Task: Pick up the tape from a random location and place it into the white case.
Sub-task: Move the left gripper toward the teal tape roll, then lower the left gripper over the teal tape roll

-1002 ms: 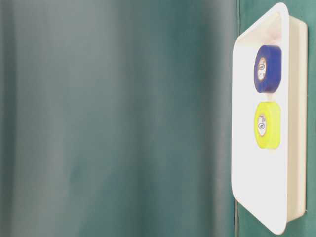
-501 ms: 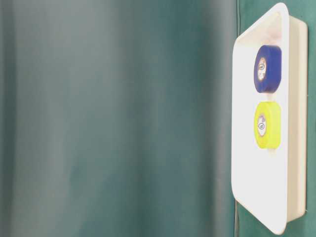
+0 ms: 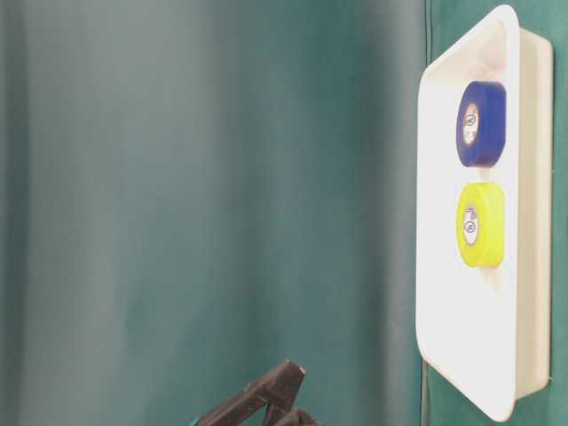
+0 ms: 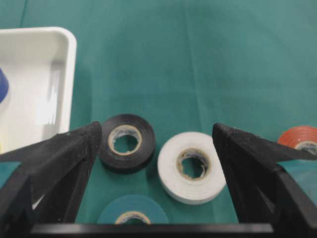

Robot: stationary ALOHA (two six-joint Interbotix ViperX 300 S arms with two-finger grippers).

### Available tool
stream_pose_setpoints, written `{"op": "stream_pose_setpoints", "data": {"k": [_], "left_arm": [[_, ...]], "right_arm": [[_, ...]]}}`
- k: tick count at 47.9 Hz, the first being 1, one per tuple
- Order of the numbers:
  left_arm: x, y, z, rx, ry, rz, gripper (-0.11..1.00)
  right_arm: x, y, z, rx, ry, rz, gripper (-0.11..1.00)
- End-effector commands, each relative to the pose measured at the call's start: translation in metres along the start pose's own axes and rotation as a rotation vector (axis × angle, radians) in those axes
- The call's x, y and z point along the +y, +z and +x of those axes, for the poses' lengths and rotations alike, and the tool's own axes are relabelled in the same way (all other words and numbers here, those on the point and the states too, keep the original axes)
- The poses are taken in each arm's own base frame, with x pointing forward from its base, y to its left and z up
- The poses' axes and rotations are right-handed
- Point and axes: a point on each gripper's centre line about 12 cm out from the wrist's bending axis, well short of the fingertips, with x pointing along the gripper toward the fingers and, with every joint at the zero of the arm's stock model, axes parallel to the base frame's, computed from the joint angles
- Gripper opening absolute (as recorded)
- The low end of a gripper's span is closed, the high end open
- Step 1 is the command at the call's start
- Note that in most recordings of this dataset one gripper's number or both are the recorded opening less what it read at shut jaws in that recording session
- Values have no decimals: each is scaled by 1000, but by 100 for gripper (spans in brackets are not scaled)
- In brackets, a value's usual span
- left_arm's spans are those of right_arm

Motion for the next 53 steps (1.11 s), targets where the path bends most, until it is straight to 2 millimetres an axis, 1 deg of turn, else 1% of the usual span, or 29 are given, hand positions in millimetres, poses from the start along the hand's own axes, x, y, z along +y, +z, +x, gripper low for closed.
{"op": "stream_pose_setpoints", "data": {"k": [1,9,16,32,44,53], "left_arm": [[1,10,-2,-23,3,-9,98],[1,7,2,35,3,-20,98],[1,10,7,103,4,-23,98],[2,16,22,373,7,-24,98],[2,12,31,578,11,-22,98],[6,11,32,629,20,-28,98]], "right_arm": [[1,8,0,-20,2,2,84],[1,7,0,-17,3,1,84],[1,7,0,-17,2,2,84],[0,6,1,-9,1,2,84],[1,6,1,-8,2,1,84],[0,6,1,-6,0,2,84]]}}
